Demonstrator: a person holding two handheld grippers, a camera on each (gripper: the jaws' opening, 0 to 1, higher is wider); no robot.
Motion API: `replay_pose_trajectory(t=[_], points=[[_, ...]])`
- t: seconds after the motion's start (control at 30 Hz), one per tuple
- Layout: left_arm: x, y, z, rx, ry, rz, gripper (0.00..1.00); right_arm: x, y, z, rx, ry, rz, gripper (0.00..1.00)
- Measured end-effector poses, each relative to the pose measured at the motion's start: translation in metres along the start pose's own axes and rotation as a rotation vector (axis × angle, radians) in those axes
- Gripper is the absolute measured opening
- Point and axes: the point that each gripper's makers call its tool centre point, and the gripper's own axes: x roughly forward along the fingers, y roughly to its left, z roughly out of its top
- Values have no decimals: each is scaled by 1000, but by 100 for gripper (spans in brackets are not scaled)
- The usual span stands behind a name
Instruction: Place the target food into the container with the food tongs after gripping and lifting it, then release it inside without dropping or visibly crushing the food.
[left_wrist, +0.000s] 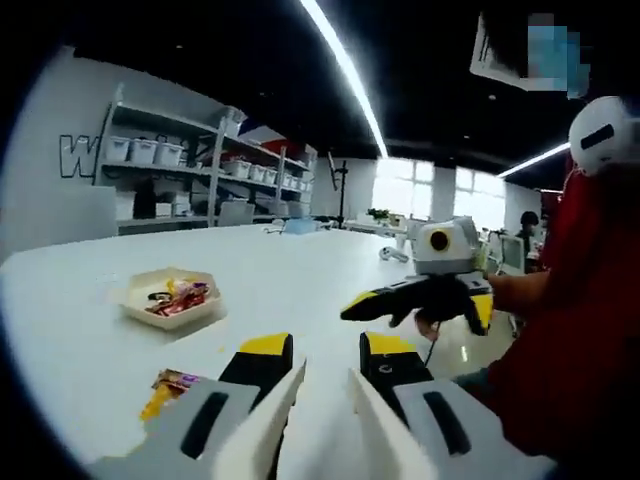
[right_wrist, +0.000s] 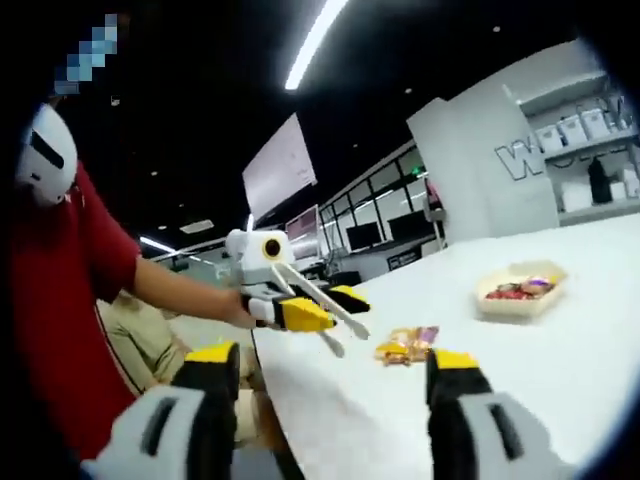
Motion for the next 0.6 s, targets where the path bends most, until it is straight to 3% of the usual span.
replay_pose_trajectory(t=[0.03, 0.2, 0.23, 0.33, 0.6], points=[[-3, 11, 0, -17, -2, 29, 24, -1, 0, -4, -10, 13, -6, 97], [-12, 50, -6, -27, 9, 158, 25, -13, 1, -16, -19, 53, -28, 95], [-14, 59, -11, -66, 27, 184, 25, -17, -1, -19, -20, 61, -39, 94], [-16, 77, -23, -25, 88, 267, 24, -26, -8, -25, -20, 79, -71, 93], [-8, 96, -25, -49, 81, 313, 25, -41, -22, -18, 13, 36, -116, 91]])
